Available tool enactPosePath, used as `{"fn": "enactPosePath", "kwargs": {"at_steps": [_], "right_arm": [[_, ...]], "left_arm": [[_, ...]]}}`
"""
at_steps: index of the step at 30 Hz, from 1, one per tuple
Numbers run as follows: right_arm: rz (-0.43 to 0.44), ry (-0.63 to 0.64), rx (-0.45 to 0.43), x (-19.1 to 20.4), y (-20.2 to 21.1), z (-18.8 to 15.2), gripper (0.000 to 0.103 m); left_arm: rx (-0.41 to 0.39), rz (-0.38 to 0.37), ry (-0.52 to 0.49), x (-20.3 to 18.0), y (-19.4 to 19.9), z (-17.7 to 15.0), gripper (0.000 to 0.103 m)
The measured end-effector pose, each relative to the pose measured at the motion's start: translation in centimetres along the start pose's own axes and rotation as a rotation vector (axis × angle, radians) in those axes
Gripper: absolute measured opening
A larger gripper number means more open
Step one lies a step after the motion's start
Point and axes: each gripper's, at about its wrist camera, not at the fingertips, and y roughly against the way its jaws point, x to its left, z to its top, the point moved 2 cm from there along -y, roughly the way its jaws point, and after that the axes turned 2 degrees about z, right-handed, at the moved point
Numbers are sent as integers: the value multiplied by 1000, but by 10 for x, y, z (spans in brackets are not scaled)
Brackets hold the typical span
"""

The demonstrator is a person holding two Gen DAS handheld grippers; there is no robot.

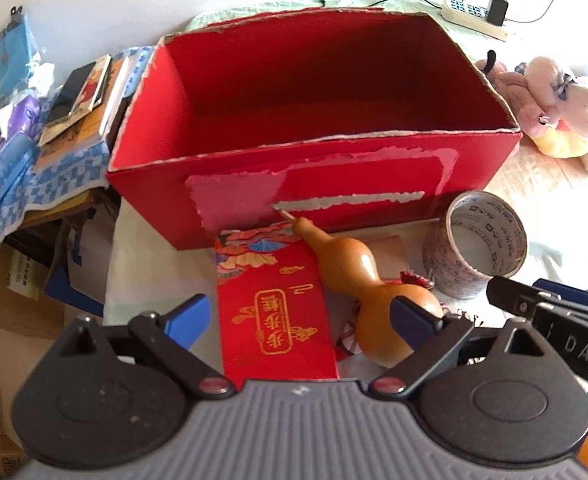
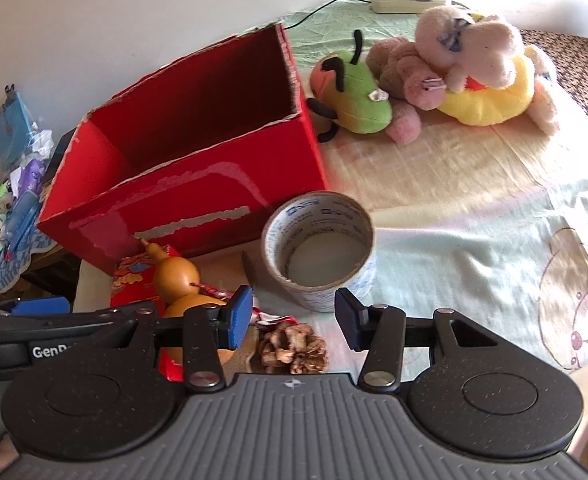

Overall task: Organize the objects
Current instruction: 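Move the right gripper to the clear packing-tape roll beside the gourd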

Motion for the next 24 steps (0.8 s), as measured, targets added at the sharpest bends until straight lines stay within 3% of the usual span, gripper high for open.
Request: {"fn": "enactPosePath", "kwargs": {"at_steps": [11, 16, 19, 24], "right_arm": [[36, 20, 31, -24, -5, 19, 46], [38, 29, 45, -47, -13, 33, 42], [55, 15, 65, -61, -23, 38, 37], [96, 22, 96, -70, -41, 44, 27]], "left_arm": [[13, -21, 44, -16, 6, 14, 91], [-19, -144, 78, -27, 16, 25, 86], [-34, -207, 75, -41, 19, 32, 74], [17, -226, 59, -65, -1, 42, 52]]}}
